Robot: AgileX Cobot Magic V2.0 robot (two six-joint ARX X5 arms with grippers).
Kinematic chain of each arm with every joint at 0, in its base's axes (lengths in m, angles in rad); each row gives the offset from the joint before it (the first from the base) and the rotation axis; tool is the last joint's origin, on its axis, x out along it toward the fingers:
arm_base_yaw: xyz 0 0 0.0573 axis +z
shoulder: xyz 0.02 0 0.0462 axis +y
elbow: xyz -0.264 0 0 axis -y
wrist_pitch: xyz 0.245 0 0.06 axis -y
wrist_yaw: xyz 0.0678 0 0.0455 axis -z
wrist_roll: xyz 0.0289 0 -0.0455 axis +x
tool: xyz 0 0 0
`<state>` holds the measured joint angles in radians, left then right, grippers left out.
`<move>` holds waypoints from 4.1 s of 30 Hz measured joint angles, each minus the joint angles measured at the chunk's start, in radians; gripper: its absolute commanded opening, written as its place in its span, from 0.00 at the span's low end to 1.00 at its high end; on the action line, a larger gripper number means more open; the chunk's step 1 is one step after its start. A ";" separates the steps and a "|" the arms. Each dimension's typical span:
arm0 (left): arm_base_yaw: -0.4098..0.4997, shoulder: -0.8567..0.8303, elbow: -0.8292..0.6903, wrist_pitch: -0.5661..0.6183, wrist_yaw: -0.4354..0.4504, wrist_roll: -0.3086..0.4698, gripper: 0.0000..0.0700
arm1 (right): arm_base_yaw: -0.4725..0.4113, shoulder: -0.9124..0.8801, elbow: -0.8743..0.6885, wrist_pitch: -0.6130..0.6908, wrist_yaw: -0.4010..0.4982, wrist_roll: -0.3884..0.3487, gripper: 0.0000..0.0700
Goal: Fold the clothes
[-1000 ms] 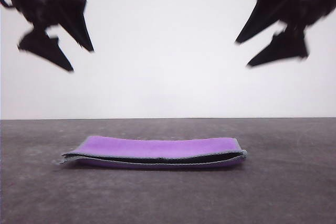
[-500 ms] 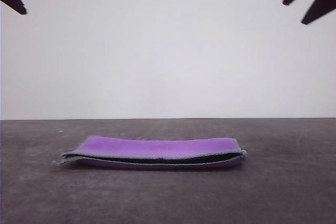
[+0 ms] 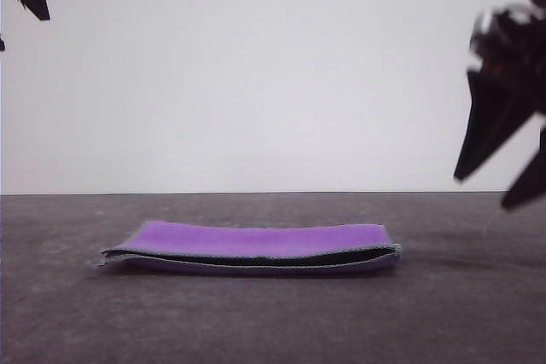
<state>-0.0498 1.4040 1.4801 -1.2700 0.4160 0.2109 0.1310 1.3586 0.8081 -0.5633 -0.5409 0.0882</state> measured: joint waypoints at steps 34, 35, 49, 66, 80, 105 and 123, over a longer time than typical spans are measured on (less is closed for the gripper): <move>0.000 0.000 -0.017 0.033 0.000 -0.017 0.56 | 0.137 0.372 0.003 0.534 -0.296 0.314 0.04; 0.000 0.000 -0.017 0.033 0.000 -0.017 0.56 | 0.136 0.372 0.003 0.542 -0.296 0.314 0.02; 0.000 0.000 -0.017 0.033 0.000 -0.025 0.56 | 0.263 0.388 0.029 0.746 -0.322 0.438 0.01; 0.000 0.000 -0.017 0.033 0.000 -0.029 0.56 | 0.471 0.605 0.337 0.755 -0.274 0.520 0.01; 0.000 0.000 -0.017 0.033 0.000 -0.029 0.56 | 0.498 0.638 0.375 0.784 -0.274 0.530 0.37; -0.001 0.000 -0.017 0.071 0.000 -0.029 0.56 | 0.385 0.335 0.375 0.203 0.007 0.102 0.39; 0.010 0.000 -0.017 0.085 0.000 -0.029 0.56 | -0.065 -0.140 0.375 -0.225 0.281 -0.214 0.39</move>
<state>-0.0395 1.4040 1.4628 -1.1854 0.4160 0.1822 0.0657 1.2181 1.1828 -0.7888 -0.2600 -0.1262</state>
